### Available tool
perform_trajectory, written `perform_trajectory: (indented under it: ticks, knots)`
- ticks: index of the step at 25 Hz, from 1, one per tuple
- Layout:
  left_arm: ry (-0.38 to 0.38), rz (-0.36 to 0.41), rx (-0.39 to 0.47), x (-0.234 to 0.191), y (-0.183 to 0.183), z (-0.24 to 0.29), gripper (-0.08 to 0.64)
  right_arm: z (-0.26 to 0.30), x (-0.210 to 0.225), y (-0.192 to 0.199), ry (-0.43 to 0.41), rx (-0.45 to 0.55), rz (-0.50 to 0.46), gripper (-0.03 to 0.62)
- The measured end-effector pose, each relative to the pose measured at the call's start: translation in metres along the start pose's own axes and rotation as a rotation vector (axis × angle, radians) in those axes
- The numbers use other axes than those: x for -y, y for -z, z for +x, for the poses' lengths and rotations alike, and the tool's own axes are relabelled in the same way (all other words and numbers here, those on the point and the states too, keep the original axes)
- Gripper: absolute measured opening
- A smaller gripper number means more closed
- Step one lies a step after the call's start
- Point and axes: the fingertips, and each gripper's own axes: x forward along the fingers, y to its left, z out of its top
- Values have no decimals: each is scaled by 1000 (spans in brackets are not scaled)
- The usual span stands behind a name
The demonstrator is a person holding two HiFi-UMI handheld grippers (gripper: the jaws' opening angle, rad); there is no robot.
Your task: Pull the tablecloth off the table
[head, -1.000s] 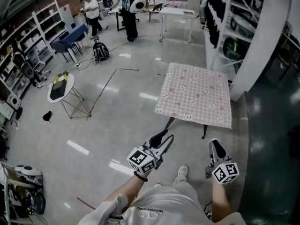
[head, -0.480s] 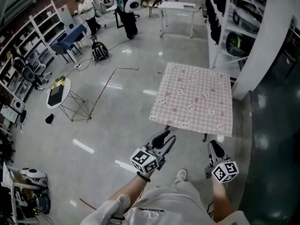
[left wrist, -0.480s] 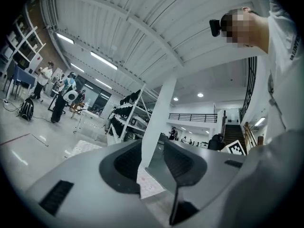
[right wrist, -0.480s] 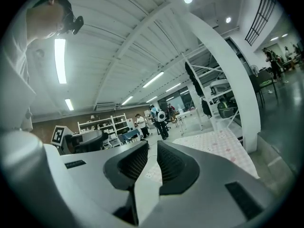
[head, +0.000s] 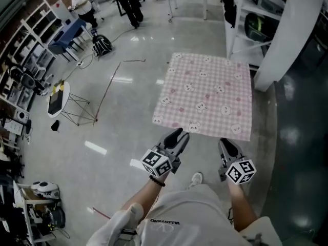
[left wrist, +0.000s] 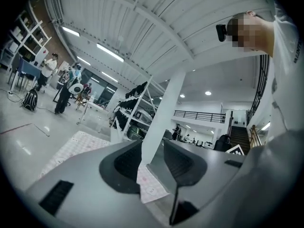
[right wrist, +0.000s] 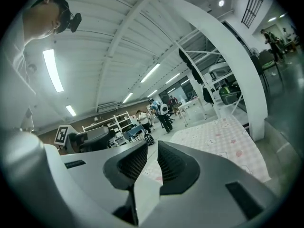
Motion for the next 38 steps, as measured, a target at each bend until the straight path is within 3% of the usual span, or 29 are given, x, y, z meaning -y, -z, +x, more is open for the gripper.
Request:
perform_trajectory:
  ticks: [10,15,22,29,38]
  knots:
    - [-25,-117,-66,-10,61,65,130,25,70,26,-1,-54,162,83]
    - [-36,-226,-76,-24,96,85,130,39,97,58,28,-102,227,91]
    - [-52,-372,-77,-56,152,92,130,64,124,118,64,-148,377,94]
    - [-41,-447,-141,-82,215,90,130,84,143,159,95,-130,551,112]
    - [-70,-567,-163,-123,281,82,130,95,162,217,157,-135,651,113]
